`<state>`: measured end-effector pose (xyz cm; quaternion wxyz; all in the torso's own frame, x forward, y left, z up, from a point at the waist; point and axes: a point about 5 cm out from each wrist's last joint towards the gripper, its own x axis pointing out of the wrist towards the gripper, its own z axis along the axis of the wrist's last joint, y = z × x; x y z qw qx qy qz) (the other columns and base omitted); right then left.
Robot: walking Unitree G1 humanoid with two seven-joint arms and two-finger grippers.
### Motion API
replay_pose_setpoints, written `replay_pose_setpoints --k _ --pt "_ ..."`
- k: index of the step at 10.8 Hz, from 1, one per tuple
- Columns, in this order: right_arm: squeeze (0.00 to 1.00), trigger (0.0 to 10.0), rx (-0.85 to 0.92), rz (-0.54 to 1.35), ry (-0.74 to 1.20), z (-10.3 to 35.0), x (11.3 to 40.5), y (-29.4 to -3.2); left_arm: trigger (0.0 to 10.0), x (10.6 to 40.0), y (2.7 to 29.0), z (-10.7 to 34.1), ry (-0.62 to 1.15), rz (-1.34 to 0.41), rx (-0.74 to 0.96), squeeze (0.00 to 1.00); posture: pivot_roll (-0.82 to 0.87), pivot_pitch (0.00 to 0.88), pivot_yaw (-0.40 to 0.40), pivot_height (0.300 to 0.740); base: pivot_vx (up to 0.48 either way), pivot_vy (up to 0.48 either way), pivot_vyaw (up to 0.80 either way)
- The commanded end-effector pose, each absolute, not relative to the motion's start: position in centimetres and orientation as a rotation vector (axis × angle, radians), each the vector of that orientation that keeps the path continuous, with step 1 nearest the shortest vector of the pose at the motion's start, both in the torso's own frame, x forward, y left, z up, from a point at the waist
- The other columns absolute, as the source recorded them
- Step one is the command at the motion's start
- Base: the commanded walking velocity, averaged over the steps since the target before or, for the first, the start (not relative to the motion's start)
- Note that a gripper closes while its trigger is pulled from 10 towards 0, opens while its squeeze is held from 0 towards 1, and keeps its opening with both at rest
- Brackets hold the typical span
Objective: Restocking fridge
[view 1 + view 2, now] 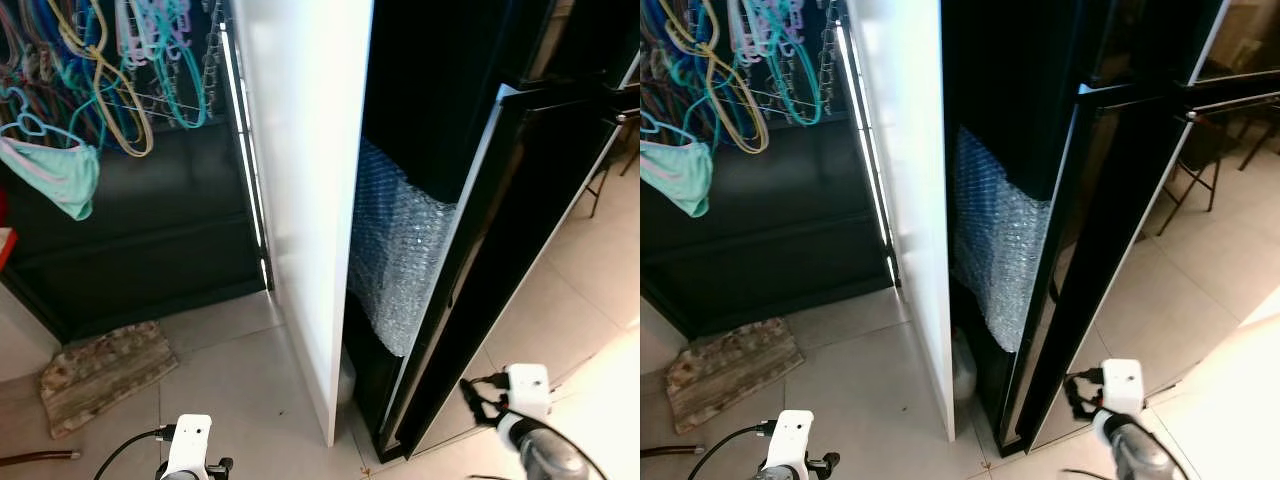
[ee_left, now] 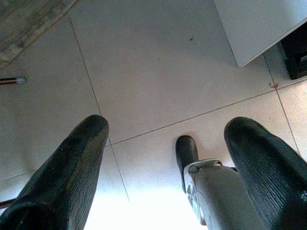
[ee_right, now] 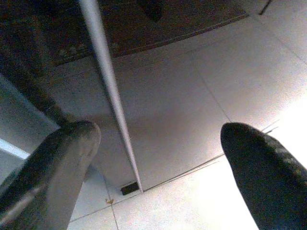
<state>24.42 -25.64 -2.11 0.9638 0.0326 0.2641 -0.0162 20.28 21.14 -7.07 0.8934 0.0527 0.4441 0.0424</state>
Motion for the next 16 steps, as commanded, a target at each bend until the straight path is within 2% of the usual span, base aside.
replay_pose_setpoints --k 1,5,9,12,15,16 --pt "0.00 10.0 0.057 -0.029 0.467 -0.3 26.4 -26.1 10.0 20.1 21.2 -7.2 0.935 0.096 0.118 0.00 -0.04 0.000 -0.009 0.740 0.000 0.000 0.00" --pt "0.00 10.0 0.048 0.089 0.292 4.8 31.3 -25.4 10.0 20.1 21.3 -7.2 0.935 0.096 0.117 0.00 -0.03 0.000 -0.007 0.740 0.000 0.000 0.00" --pt "0.00 10.0 0.021 0.156 0.212 6.9 32.8 -24.8 10.0 20.1 21.2 -7.2 0.936 0.096 0.120 0.00 -0.03 0.000 -0.010 0.740 0.000 0.000 0.00" --pt "0.00 10.0 0.041 0.156 0.291 4.4 31.1 -24.3 10.0 20.1 21.2 -7.2 0.936 0.099 0.115 0.00 -0.03 0.000 -0.013 0.740 0.000 0.000 0.00" --pt "0.00 10.0 0.061 0.075 0.444 0.5 27.5 -25.3 10.0 20.1 21.2 -7.2 0.936 0.099 0.116 0.00 -0.04 0.000 -0.015 0.740 0.000 0.000 0.00" --pt "0.00 10.0 0.075 0.019 0.535 -1.5 25.1 -25.8 10.0 20.1 21.2 -7.2 0.935 0.099 0.115 0.00 -0.04 0.000 -0.017 0.740 0.000 0.000 0.00"
